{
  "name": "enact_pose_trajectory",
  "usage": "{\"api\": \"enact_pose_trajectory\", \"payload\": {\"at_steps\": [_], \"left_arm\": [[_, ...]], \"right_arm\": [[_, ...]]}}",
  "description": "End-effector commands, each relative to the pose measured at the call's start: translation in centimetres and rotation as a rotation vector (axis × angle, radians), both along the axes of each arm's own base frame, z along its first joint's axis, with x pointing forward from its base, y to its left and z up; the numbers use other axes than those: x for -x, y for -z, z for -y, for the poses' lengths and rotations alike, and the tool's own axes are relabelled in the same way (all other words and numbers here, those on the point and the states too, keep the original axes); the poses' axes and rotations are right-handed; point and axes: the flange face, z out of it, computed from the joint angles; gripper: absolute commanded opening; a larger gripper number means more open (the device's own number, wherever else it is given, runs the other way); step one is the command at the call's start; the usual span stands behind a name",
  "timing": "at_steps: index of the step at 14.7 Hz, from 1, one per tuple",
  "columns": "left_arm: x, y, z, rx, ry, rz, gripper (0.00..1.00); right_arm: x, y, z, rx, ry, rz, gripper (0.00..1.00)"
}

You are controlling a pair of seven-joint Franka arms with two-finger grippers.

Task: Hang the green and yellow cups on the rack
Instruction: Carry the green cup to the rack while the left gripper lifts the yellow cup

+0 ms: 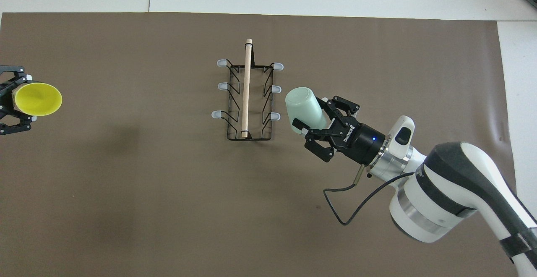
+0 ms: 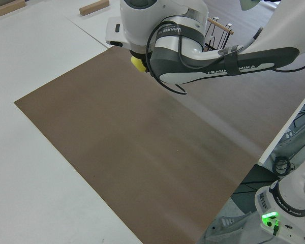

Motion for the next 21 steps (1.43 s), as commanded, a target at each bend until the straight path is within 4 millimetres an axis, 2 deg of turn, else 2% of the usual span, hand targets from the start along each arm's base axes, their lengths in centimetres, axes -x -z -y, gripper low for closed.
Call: {"api": "enact_pose_trajectory", "payload": {"at_steps": [1, 4, 6, 10, 13, 17, 18, 21], "left_arm": [[0.3, -1.6, 2.1, -0.084, -0.012, -0.006, 0.0], [0.2, -2.6, 4.9, -0.179, -0.008, -0.016, 0.0], [-0.1, -3.1, 7.7, -0.257, 0.0, -0.005, 0.0], [-0.2, -4.3, 12.8, -0.38, 0.013, 0.012, 0.0], [0.0, -4.4, 16.7, -0.464, 0.003, 0.027, 0.0], [0.4, -4.5, 20.0, -0.567, -0.069, 0.06, 0.0], [0.6, -4.5, 20.8, -0.606, -0.072, 0.072, 0.0], [1.5, -4.9, 23.6, -0.688, -0.059, 0.114, 0.0]], "right_arm": [[-0.6, 1.6, -0.8, -0.038, 0.049, 0.034, 0.0], [0.0, 2.0, -2.9, -0.083, 0.08, 0.048, 0.0], [0.2, 2.6, -4.5, -0.117, 0.1, 0.062, 0.0], [0.3, 3.8, -4.9, -0.101, 0.103, 0.063, 0.0], [0.3, 5.3, -5.0, -0.076, 0.101, 0.049, 0.0], [0.1, 7.1, -5.4, -0.08, 0.106, 0.059, 0.0], [0.4, 7.1, -6.0, -0.085, 0.108, 0.062, 0.0], [0.5, 7.2, -6.1, -0.075, 0.108, 0.071, 0.0]]}}
